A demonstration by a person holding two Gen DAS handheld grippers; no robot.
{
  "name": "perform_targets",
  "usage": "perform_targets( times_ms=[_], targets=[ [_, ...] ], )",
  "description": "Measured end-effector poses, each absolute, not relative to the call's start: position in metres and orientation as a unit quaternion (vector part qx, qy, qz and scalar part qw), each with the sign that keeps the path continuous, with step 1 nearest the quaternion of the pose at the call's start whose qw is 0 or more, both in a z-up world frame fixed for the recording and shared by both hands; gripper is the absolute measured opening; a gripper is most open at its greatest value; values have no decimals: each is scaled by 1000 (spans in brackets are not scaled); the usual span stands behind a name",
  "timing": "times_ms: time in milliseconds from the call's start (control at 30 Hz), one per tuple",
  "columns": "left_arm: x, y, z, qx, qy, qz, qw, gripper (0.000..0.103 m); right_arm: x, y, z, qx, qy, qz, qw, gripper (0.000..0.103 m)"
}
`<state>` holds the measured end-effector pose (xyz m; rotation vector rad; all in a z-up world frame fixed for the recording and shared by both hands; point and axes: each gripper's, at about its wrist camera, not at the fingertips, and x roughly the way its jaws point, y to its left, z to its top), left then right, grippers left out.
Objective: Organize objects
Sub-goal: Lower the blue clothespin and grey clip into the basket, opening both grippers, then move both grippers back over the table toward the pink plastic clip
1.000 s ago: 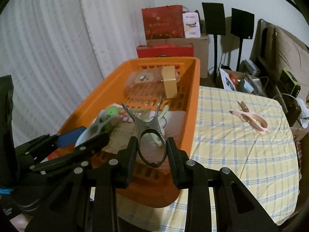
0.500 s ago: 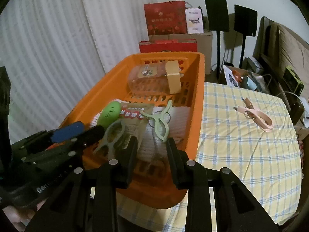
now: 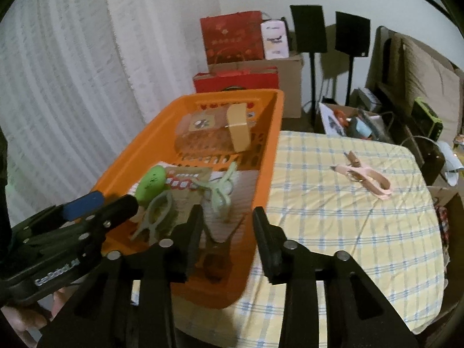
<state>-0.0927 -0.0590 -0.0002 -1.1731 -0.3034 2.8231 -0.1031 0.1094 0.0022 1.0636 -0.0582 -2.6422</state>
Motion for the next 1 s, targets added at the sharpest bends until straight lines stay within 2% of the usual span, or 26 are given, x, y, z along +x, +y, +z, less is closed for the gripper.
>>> perform_targets(
  times_ms=[133,200,367,533,767,867,1000],
  targets=[
    [-93,-51,1,-382,-93,919,40,71,-102,119,5,365,-21,-921,133,49],
    [-92,-47,2,-381,-92,919,42,80,-102,122,6,362,-20,-923,127,54],
    [-93,-37,4,-380,-89,919,50,83,-99,133,8,356,-11,-929,105,67],
    [-94,-28,6,-378,-90,920,56,91,-98,150,12,352,-24,-931,97,77],
    [-97,-7,8,-380,-76,919,69,93,-98,170,13,350,-21,-933,78,84],
    [-99,2,9,-379,-78,918,84,99,-99,182,12,351,-28,-934,68,90],
    [-101,15,10,-376,-71,920,90,102,-101,198,11,353,-37,-933,59,90]
  ],
)
